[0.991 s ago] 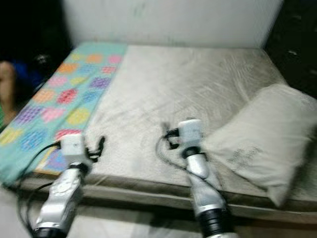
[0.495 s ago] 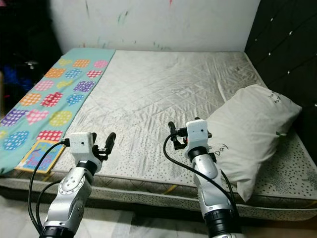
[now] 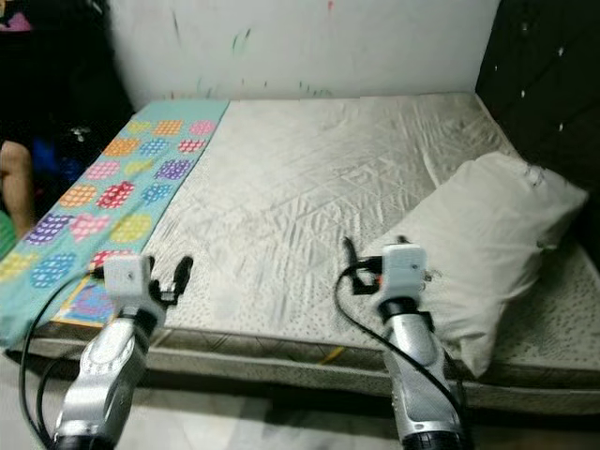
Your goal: Clean up the room
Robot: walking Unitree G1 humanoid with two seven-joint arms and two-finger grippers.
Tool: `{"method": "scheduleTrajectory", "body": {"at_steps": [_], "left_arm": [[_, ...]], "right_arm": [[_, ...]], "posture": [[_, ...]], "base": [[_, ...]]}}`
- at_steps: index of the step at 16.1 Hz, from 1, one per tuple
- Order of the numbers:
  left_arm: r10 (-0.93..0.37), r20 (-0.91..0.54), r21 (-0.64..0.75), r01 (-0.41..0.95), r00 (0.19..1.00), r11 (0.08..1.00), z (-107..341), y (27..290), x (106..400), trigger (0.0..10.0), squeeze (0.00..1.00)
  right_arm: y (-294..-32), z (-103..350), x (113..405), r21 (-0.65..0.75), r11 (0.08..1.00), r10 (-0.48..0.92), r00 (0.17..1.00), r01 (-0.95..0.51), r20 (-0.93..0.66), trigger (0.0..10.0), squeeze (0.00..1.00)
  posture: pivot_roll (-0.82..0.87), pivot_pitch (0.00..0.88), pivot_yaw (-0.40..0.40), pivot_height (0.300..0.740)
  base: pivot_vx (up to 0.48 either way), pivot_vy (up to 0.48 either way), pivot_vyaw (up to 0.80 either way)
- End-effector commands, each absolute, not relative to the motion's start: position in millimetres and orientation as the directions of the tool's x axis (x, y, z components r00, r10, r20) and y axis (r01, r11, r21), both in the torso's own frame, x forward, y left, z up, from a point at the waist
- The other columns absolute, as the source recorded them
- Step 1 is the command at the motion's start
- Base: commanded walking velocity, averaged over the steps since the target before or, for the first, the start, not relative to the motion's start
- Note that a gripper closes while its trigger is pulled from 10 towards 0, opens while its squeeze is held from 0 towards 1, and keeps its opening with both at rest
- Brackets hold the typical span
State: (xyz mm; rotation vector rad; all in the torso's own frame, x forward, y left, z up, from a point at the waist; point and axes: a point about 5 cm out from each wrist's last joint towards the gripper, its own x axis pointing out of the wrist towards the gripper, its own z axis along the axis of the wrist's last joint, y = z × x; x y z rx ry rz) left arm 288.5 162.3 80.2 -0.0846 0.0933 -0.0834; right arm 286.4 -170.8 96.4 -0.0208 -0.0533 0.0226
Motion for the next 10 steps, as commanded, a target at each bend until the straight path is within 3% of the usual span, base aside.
{"method": "scheduleTrajectory", "body": {"at_steps": [1,4,10], "left_arm": [[-0.124,-0.076,-0.073,0.118,0.989,0.990,85.6,157.7,296.9,10.0,0.00],[-0.132,-0.054,-0.071,0.128,0.990,0.989,92.3,153.5,306.6,10.0,0.00],[0.042,-0.048,-0.118,-0.048,0.998,0.992,78.6,166.6,284.4,10.0,0.00]], "right_arm": [[-168.6,103.2,288.6,-0.009,1.000,0.004,0.995,-0.003,0.096,10.0,0.00],[-163.9,105.2,293.7,-0.013,1.000,0.015,0.995,-0.014,0.098,10.0,0.00],[-140.7,115.8,320.8,-0.090,0.971,0.230,0.970,-0.223,0.077,10.0,0.00]], "posture": [[-0.19,0.000,0.146,0.740],[-0.19,0.000,0.133,0.740],[-0.09,0.000,-0.048,0.740]], "base": [[0.000,0.000,0.00],[0.000,0.000,0.00],[0.000,0.000,0.00]]}}
